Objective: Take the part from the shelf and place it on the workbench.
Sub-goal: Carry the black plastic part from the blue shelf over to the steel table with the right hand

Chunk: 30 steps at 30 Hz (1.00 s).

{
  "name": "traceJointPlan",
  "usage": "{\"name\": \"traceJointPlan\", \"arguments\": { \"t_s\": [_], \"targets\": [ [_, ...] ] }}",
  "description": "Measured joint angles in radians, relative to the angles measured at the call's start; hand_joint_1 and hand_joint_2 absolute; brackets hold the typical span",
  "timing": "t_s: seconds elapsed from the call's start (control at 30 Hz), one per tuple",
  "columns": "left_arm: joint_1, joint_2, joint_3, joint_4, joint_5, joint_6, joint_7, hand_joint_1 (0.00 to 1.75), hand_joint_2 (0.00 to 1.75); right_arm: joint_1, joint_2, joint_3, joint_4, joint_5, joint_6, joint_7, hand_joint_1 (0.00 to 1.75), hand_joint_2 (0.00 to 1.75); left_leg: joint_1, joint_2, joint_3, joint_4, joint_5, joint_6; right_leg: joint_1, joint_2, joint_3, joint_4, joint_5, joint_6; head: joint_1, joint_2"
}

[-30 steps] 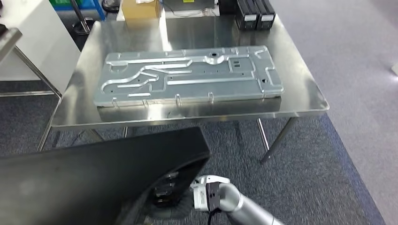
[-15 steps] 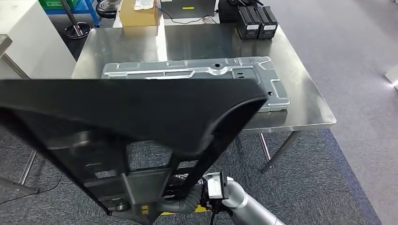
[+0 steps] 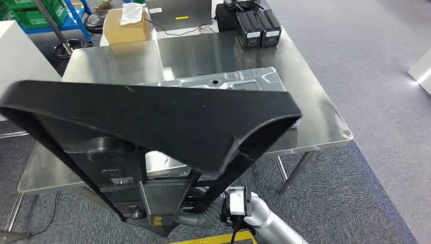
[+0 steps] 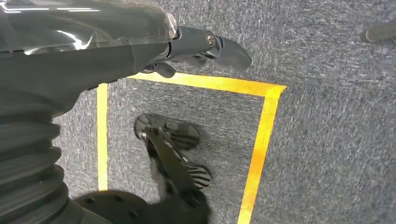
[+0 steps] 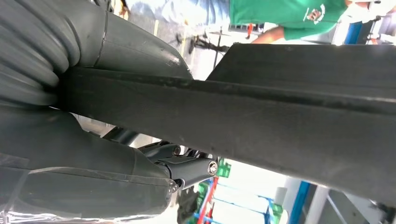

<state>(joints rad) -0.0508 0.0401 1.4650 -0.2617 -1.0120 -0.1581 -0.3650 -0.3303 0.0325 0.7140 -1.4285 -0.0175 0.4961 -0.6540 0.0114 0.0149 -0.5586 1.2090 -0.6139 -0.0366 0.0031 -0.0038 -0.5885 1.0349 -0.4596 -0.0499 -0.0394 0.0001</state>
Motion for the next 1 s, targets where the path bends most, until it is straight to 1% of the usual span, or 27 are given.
{"name": "traceJointPlan", "arguments": {
  "t_s": [0.03, 0.07, 0.1, 0.13, 0.17, 0.2, 0.23, 0.27, 0.3, 0.37, 0.4, 0.43, 0.47, 0.53, 0.57, 0.6, 0.63, 0.67, 0.7, 0.73, 0.77, 0.83, 0.87, 0.9, 0.93, 0.97, 1.0],
  "targets": [
    [0.002, 0.000, -0.001, 0.000, -0.003, -0.002, -0.002, 0.00, 1.75, -0.002, 0.001, 0.000, -0.004, 0.002, -0.002, 0.000, 1.75, 1.75, 0.000, -0.003, -0.040, 0.049, -0.022, -0.002, 0.002, 0.004, 0.007, 0.000, -0.008, -0.001, 0.000, 0.000],
    [0.005, 0.001, -0.002, 0.000, -0.006, -0.005, -0.004, 0.00, 1.75, -0.002, 0.001, 0.000, -0.008, 0.003, -0.003, 0.000, 1.75, 1.75, 0.000, -0.004, -0.070, 0.072, -0.030, -0.003, 0.004, 0.010, 0.017, 0.000, -0.016, -0.002, 0.000, 0.000],
    [0.008, 0.001, -0.003, 0.000, -0.009, -0.007, -0.005, 0.00, 1.75, -0.004, 0.001, -0.001, -0.011, 0.005, -0.005, 0.001, 1.75, 1.75, 0.000, -0.005, -0.084, 0.061, -0.017, -0.001, 0.007, 0.014, 0.028, 0.000, -0.025, -0.002, 0.000, 0.000],
    [0.009, 0.002, -0.004, 0.000, -0.010, -0.009, -0.006, 0.00, 1.75, -0.006, 0.001, -0.001, -0.015, 0.007, -0.006, 0.003, 1.75, 1.75, -0.002, -0.005, -0.084, 0.016, 0.019, 0.004, 0.009, 0.018, 0.042, 0.000, -0.034, -0.002, 0.000, 0.000],
    [0.010, 0.004, -0.004, 0.000, -0.011, -0.010, -0.007, 0.00, 1.75, -0.009, 0.002, -0.001, -0.019, 0.007, -0.006, 0.004, 1.75, 1.75, -0.004, -0.006, -0.076, -0.049, 0.075, 0.014, 0.011, 0.020, 0.055, 0.000, -0.045, -0.002, 0.000, 0.000],
    [0.011, 0.007, -0.005, 0.000, -0.011, -0.010, -0.007, 0.00, 1.75, -0.013, 0.002, -0.001, -0.021, 0.008, -0.007, 0.004, 1.75, 1.75, -0.008, -0.008, -0.068, -0.103, 0.124, 0.023, 0.014, 0.021, 0.067, 0.000, -0.054, 0.000, 0.001, 0.000],
    [0.011, 0.010, -0.006, 0.000, -0.011, -0.011, -0.007, 0.00, 1.75, -0.017, 0.003, 0.000, -0.024, 0.009, -0.008, 0.005, 1.75, 1.75, -0.014, -0.010, -0.061, -0.145, 0.157, 0.031, 0.013, 0.024, 0.075, 0.000, -0.063, 0.003, 0.002, 0.000],
    [0.011, 0.013, -0.006, 0.000, -0.011, -0.011, -0.007, 0.00, 1.75, -0.019, 0.004, 0.000, -0.025, 0.010, -0.009, 0.006, 1.75, 1.75, -0.019, -0.012, -0.057, -0.168, 0.176, 0.038, 0.011, 0.026, 0.080, -0.003, -0.070, 0.008, 0.002, 0.000],
    [0.011, 0.016, -0.007, 0.000, -0.011, -0.010, -0.007, 0.00, 1.75, -0.021, 0.004, 0.000, -0.027, 0.012, -0.010, 0.007, 1.75, 1.75, -0.023, -0.013, -0.054, -0.174, 0.173, 0.042, 0.009, 0.028, 0.086, 0.000, -0.071, 0.014, 0.002, 0.000],
    [0.011, 0.019, -0.009, 0.000, -0.011, -0.008, -0.007, 0.00, 1.75, -0.027, 0.007, 0.001, -0.031, 0.020, -0.015, 0.008, 1.75, 1.75, -0.023, -0.014, -0.027, -0.196, 0.176, 0.052, 0.005, 0.027, 0.091, 0.017, -0.068, 0.024, 0.002, 0.000],
    [0.009, 0.021, -0.009, 0.000, -0.010, -0.006, -0.005, 0.00, 1.75, -0.035, 0.009, 0.002, -0.033, 0.026, -0.018, 0.008, 1.75, 1.75, -0.020, -0.014, -0.012, -0.205, 0.174, 0.056, 0.006, 0.024, 0.083, 0.045, -0.066, 0.029, 0.002, 0.000],
    [0.007, 0.021, -0.009, 0.000, -0.009, -0.003, -0.003, 0.00, 1.75, -0.045, 0.010, 0.003, -0.033, 0.033, -0.025, 0.007, 1.75, 1.75, -0.017, -0.014, 0.004, -0.212, 0.172, 0.059, 0.004, 0.021, 0.063, 0.083, -0.073, 0.034, 0.003, 0.000],
    [0.004, 0.020, -0.010, 0.000, -0.009, 0.002, 0.002, 0.00, 1.75, -0.057, 0.012, 0.004, -0.033, 0.045, -0.037, 0.007, 1.75, 1.75, -0.015, -0.013, 0.014, -0.216, 0.167, 0.061, 0.002, 0.018, 0.028, 0.134, -0.089, 0.041, 0.004, 0.000],
    [0.000, 0.017, -0.010, 0.000, -0.014, 0.014, 0.022, 0.00, 1.75, -0.083, 0.015, 0.007, -0.028, 0.087, -0.077, 0.007, 1.75, 1.75, -0.010, -0.013, 0.026, -0.217, 0.155, 0.060, -0.005, 0.016, -0.056, 0.235, -0.137, 0.052, 0.005, 0.000],
    [0.000, 0.014, -0.011, 0.000, -0.022, 0.020, 0.041, 0.00, 1.75, -0.098, 0.018, 0.009, -0.022, 0.118, -0.107, 0.010, 1.75, 1.75, -0.008, -0.013, 0.033, -0.217, 0.147, 0.057, -0.010, 0.015, -0.088, 0.258, -0.145, 0.058, 0.006, 0.000],
    [0.000, 0.011, -0.014, 0.000, -0.035, 0.025, 0.067, 0.00, 1.75, -0.115, 0.023, 0.011, -0.014, 0.155, -0.141, 0.016, 1.75, 1.75, -0.004, -0.013, 0.042, -0.216, 0.138, 0.053, -0.014, 0.013, -0.105, 0.252, -0.132, 0.062, 0.006, 0.000],
    [0.001, 0.009, -0.020, 0.000, -0.051, 0.029, 0.098, 0.00, 1.75, -0.136, 0.031, 0.016, -0.002, 0.200, -0.181, 0.027, 1.75, 1.75, -0.001, -0.014, 0.053, -0.215, 0.128, 0.047, -0.018, 0.011, -0.106, 0.214, -0.094, 0.066, 0.006, 0.000],
    [0.001, 0.007, -0.026, 0.001, -0.066, 0.032, 0.130, 0.00, 1.75, -0.161, 0.041, 0.021, 0.013, 0.251, -0.224, 0.041, 1.75, 1.75, 0.003, -0.013, 0.066, -0.214, 0.117, 0.041, -0.021, 0.008, -0.094, 0.150, -0.038, 0.069, 0.006, 0.000],
    [0.000, 0.005, -0.033, 0.002, -0.078, 0.033, 0.157, 0.00, 1.75, -0.186, 0.050, 0.028, 0.032, 0.305, -0.267, 0.057, 1.75, 1.75, 0.006, -0.013, 0.078, -0.213, 0.106, 0.033, -0.021, 0.006, -0.082, 0.096, 0.005, 0.071, 0.006, 0.000],
    [-0.002, 0.004, -0.039, 0.003, -0.087, 0.032, 0.181, 0.00, 1.75, -0.212, 0.059, 0.036, 0.054, 0.361, -0.308, 0.074, 1.75, 1.75, 0.009, -0.013, 0.084, -0.211, 0.097, 0.026, -0.020, 0.003, -0.074, 0.051, 0.031, 0.066, 0.008, 0.000],
    [-0.005, 0.003, -0.045, 0.004, -0.092, 0.031, 0.199, 0.00, 1.75, -0.235, 0.068, 0.045, 0.077, 0.415, -0.344, 0.092, 1.75, 1.75, 0.009, -0.013, 0.086, -0.209, 0.089, 0.019, -0.017, 0.003, -0.072, 0.028, 0.045, 0.059, 0.010, 0.000],
    [-0.007, 0.001, -0.051, 0.007, -0.098, 0.028, 0.224, 0.00, 1.75, -0.273, 0.088, 0.063, 0.124, 0.523, -0.413, 0.131, 1.75, 1.75, 0.009, -0.012, 0.085, -0.206, 0.083, 0.006, -0.011, 0.005, -0.075, 0.024, 0.038, 0.038, 0.014, 0.000],
    [-0.008, 0.001, -0.053, 0.008, -0.100, 0.027, 0.233, 0.00, 1.75, -0.289, 0.099, 0.072, 0.146, 0.579, -0.448, 0.153, 1.75, 1.75, 0.009, -0.011, 0.085, -0.199, 0.081, 0.001, -0.012, 0.006, -0.072, 0.024, 0.039, 0.030, 0.014, 0.000],
    [-0.008, 0.001, -0.055, 0.008, -0.102, 0.026, 0.239, 0.00, 1.75, -0.306, 0.111, 0.084, 0.167, 0.646, -0.492, 0.182, 1.75, 1.75, 0.010, -0.011, 0.078, -0.180, 0.080, -0.003, -0.012, 0.008, -0.066, 0.022, 0.035, 0.024, 0.013, 0.000],
    [-0.010, 0.000, -0.056, 0.008, -0.104, 0.026, 0.243, 0.00, 1.75, -0.324, 0.123, 0.099, 0.186, 0.720, -0.539, 0.214, 1.75, 1.75, 0.011, -0.011, 0.058, -0.143, 0.071, -0.006, -0.013, 0.009, -0.059, 0.019, 0.032, 0.018, 0.013, 0.000],
    [-0.011, 0.000, -0.057, 0.008, -0.104, 0.025, 0.246, 0.00, 1.75, -0.340, 0.135, 0.116, 0.205, 0.798, -0.584, 0.252, 1.75, 1.75, 0.011, -0.012, 0.026, -0.087, 0.052, -0.009, -0.013, 0.009, -0.052, 0.015, 0.028, 0.013, 0.013, 0.000],
    [-0.012, 0.000, -0.058, 0.008, -0.104, 0.025, 0.248, 0.00, 1.75, -0.352, 0.146, 0.134, 0.224, 0.880, -0.628, 0.296, 1.75, 1.75, 0.011, -0.012, -0.016, -0.018, 0.026, -0.011, -0.011, 0.009, -0.046, 0.014, 0.023, 0.008, 0.013, 0.000]
  ]
}}
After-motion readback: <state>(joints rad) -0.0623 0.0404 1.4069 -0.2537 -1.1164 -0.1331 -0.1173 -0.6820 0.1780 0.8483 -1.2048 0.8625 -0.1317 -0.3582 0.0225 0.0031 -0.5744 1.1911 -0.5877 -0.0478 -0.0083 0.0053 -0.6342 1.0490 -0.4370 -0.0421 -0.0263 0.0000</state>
